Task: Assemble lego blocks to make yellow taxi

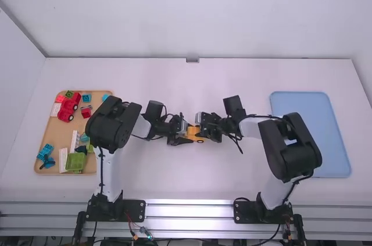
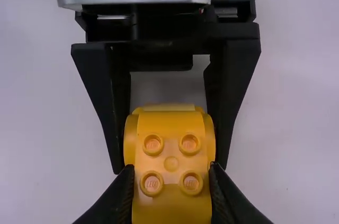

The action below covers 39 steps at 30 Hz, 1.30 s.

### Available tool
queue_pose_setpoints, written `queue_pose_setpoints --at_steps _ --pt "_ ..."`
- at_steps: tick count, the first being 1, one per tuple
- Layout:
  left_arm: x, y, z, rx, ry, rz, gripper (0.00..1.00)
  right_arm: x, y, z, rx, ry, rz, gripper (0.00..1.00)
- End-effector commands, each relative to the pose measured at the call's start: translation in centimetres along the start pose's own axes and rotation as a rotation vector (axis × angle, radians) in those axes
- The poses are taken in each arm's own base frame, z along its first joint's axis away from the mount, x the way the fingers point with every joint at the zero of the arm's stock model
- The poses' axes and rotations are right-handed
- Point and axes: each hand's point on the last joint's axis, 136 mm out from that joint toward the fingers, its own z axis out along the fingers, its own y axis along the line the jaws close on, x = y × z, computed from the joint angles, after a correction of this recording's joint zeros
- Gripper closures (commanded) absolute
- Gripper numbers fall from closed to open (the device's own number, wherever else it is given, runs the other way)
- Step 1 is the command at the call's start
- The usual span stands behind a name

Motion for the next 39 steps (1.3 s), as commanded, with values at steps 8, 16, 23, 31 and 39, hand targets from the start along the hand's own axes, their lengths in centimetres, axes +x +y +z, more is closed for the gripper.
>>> queue_pose_setpoints --at_steps 8,16,23,31,39 --pt "0.9 -0.2 0.3 -0.006 0.032 -0.010 0.56 5.7 0.8 1.1 0.063 0.306 0.097 1.00" --pt "0.9 -0.2 0.3 -0.007 0.032 -0.008 0.57 3.6 0.0 1.4 0.064 0.197 0.050 0.97" --pt "0.8 -0.2 0.3 -0.007 0.032 -0.009 0.57 1.2 -0.6 0.2 0.045 0.033 0.049 0.68" --pt "0.8 -0.2 0.3 -0.007 0.032 -0.009 0.58 -1.2 -1.3 -0.9 0.030 -0.126 0.009 0.54" --pt "0.8 -0.1 0.3 -0.007 0.031 -0.010 0.51 -4.8 -1.7 -4.7 0.005 -0.356 -0.051 0.07"
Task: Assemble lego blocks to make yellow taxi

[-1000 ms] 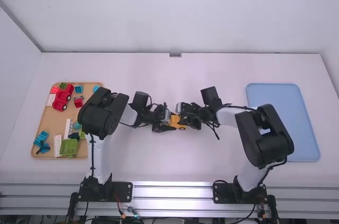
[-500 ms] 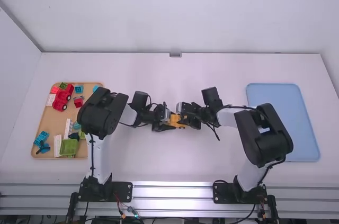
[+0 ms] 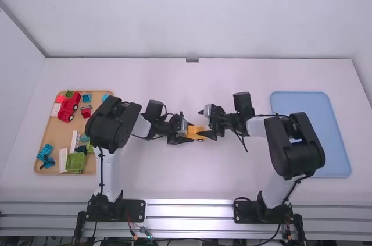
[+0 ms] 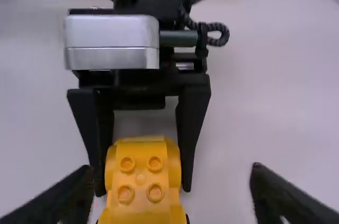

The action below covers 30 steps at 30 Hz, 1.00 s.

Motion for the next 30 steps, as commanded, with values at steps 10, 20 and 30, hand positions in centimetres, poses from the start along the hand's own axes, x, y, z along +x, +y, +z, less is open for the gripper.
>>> queue_pose_setpoints --at_steps 10,20,30 --pt "-0.4 1.0 0.4 -0.020 -0.001 -0.007 0.19 2.1 -1.2 -4.6 0.101 0.079 0.147 0.01" --pt "-3.4 2.6 -0.9 -0.053 -0.019 -0.058 0.01 6.8 0.4 -0.7 0.058 0.246 0.200 0.01" --pt "-7.9 2.4 -6.3 -0.160 0.117 -0.152 0.01 5.8 1.6 2.9 -0.008 0.221 0.096 0.02"
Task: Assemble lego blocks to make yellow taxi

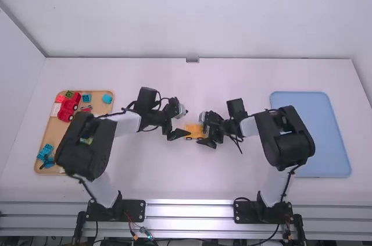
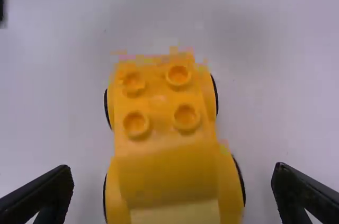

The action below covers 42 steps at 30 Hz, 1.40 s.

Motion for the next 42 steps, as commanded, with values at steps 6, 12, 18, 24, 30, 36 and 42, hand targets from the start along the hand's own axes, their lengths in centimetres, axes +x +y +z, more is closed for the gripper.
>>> queue_pose_setpoints --at_steps 6,12,18,24,30,36,42 --pt "-4.6 -0.1 -7.0 -0.222 0.084 0.036 0.01 -0.4 0.2 2.4 0.041 0.083 -0.009 0.01" --pt "-8.4 0.2 -13.1 -0.459 0.012 -0.160 0.01 -0.8 0.5 3.3 0.045 0.121 -0.036 0.02" --pt "-9.7 1.7 -18.9 -0.805 -0.046 -0.365 0.01 -1.1 0.6 3.7 0.034 0.139 -0.036 0.46" --pt "-10.8 1.2 -20.9 -0.890 -0.076 -0.341 0.01 -1.6 -0.4 3.2 0.033 0.153 -0.009 0.59" --pt "-12.1 1.3 -21.4 -0.903 -0.116 -0.300 0.01 -3.1 -3.1 -1.3 0.097 0.253 0.039 0.69" --pt "-12.4 1.8 -21.7 -0.918 -0.130 -0.290 0.01 -2.2 -6.4 -10.6 0.299 0.423 0.121 0.71" --pt "-12.6 2.6 -21.2 -0.915 -0.136 -0.268 0.01 1.8 -9.7 -21.8 0.634 0.433 0.452 0.71"
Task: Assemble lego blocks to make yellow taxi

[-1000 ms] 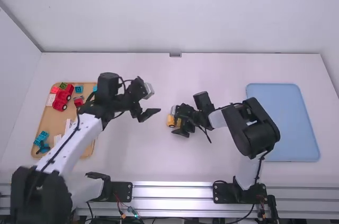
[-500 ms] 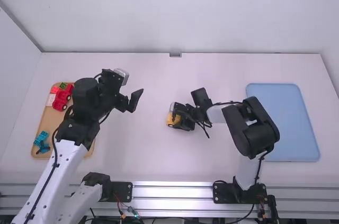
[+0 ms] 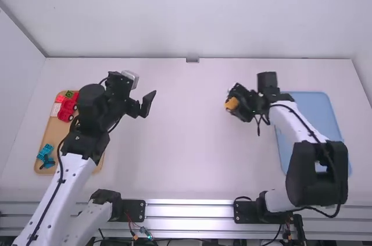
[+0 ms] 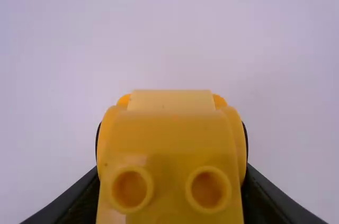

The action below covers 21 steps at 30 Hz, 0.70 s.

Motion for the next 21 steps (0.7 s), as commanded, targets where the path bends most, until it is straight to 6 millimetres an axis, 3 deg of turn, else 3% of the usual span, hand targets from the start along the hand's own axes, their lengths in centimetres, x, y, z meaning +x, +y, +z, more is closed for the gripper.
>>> queue_pose_setpoints --at_steps 1,3,8,11,13,17,19,21 --pt "0.4 0.2 0.6 -0.003 0.013 0.001 0.01 3.0 -4.1 -2.5 0.140 0.041 0.195 0.71" --pt "0.5 0.5 1.1 -0.009 0.013 -0.002 0.01 6.7 -7.5 -4.2 0.244 0.037 0.398 0.68" --pt "0.7 0.6 2.4 -0.002 0.012 -0.004 0.01 14.8 -12.0 -5.8 0.420 -0.004 0.776 0.64" --pt "0.8 0.7 2.9 0.000 0.012 -0.010 0.01 18.4 -12.7 -6.0 0.469 -0.009 0.906 0.63" --pt "1.0 0.9 3.3 0.001 0.018 -0.012 0.01 21.6 -12.8 -5.6 0.489 -0.002 1.022 0.56" --pt "1.2 0.9 3.6 0.001 0.020 -0.013 0.01 24.6 -12.4 -4.9 0.485 0.021 1.139 0.55" --pt "1.1 0.9 3.6 0.001 0.017 -0.012 0.01 25.2 -12.3 -4.9 0.487 0.024 1.172 0.53" --pt "1.0 1.0 3.6 -0.002 0.014 -0.012 0.01 25.6 -12.1 -4.9 0.483 0.031 1.185 0.42"
